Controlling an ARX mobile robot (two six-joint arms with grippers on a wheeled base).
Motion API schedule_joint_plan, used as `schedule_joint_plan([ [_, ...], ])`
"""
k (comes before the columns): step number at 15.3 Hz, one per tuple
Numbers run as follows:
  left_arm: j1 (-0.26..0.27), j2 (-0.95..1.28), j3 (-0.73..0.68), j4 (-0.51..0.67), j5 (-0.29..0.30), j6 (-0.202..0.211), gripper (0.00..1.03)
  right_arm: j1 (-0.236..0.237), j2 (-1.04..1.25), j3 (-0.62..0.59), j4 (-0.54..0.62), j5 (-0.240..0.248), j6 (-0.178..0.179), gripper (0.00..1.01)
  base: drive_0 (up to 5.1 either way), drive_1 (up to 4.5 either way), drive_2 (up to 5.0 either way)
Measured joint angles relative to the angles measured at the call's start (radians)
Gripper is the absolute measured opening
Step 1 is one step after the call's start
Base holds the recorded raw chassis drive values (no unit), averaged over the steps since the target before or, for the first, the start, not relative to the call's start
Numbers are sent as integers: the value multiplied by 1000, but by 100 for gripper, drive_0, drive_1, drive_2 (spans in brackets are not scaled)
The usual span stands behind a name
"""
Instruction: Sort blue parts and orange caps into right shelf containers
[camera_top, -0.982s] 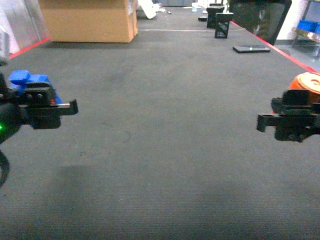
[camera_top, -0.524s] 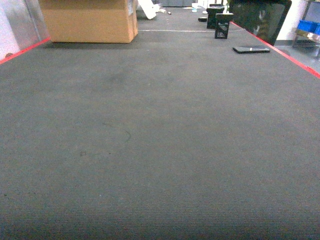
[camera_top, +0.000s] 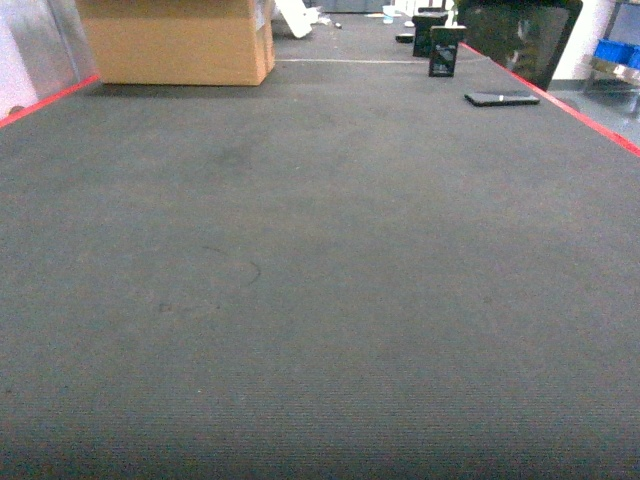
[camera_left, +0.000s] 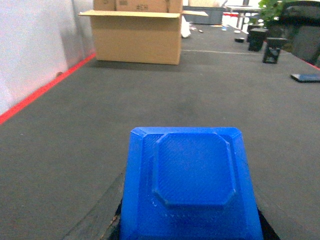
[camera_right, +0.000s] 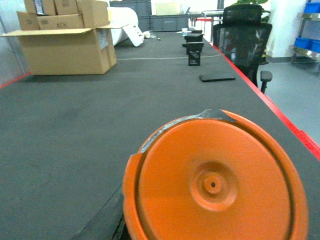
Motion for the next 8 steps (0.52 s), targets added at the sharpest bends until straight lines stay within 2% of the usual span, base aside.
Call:
schedule_joint_plan([
  [1, 42, -56, -30, -35, 93, 0, 42, -48, -44, -36, -10, -41, -41, 44, 0, 0, 0],
  [3, 106, -145, -86, -66, 183, 1, 42, -138, -110, -94, -31, -126, -69, 44, 0, 0, 0],
  [7, 188, -289, -151, -146, 266, 1, 42, -248, -211, -152, -69, -238, -80, 44, 0, 0, 0],
  [8, 212, -322, -163, -170, 291, 1, 42, -292, -233, -164, -86, -302, -80, 44, 0, 0, 0],
])
